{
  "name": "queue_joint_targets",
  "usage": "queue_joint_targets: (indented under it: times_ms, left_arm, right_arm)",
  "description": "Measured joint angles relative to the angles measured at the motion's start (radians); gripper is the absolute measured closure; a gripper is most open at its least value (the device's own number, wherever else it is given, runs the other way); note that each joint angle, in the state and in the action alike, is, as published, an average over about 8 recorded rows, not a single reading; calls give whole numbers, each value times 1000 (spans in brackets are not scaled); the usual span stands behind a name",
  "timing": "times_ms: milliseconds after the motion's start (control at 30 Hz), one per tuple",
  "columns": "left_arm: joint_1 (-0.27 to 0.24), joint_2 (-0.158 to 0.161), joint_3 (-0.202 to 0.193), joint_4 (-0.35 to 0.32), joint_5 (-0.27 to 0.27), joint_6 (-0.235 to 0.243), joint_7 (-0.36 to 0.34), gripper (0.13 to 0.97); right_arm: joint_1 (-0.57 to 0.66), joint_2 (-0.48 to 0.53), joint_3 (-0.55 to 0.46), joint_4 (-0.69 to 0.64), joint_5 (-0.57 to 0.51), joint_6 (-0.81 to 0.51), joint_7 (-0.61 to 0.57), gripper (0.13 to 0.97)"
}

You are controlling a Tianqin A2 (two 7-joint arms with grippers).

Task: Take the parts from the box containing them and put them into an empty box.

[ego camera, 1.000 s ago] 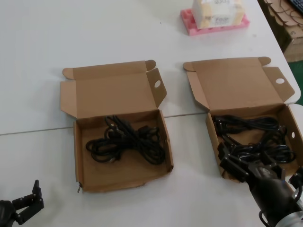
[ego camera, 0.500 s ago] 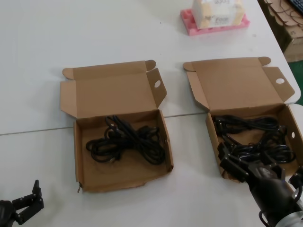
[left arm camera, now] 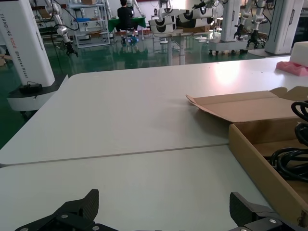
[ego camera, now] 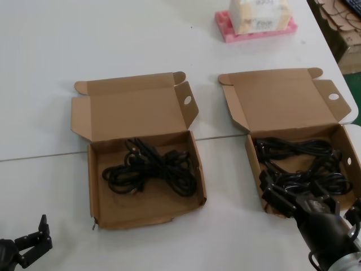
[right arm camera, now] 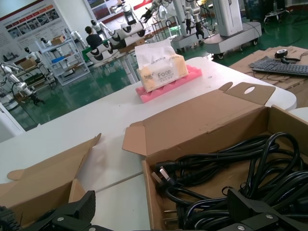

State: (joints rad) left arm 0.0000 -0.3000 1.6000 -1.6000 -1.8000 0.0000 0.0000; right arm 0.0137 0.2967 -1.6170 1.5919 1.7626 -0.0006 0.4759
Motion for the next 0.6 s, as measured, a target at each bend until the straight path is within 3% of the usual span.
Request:
queue_joint_targets:
  times_ms: [600]
  left_arm:
    - [0,0,0,0,0,0,0,132]
  right_arm:
    - [0,0,0,0,0,0,0,129]
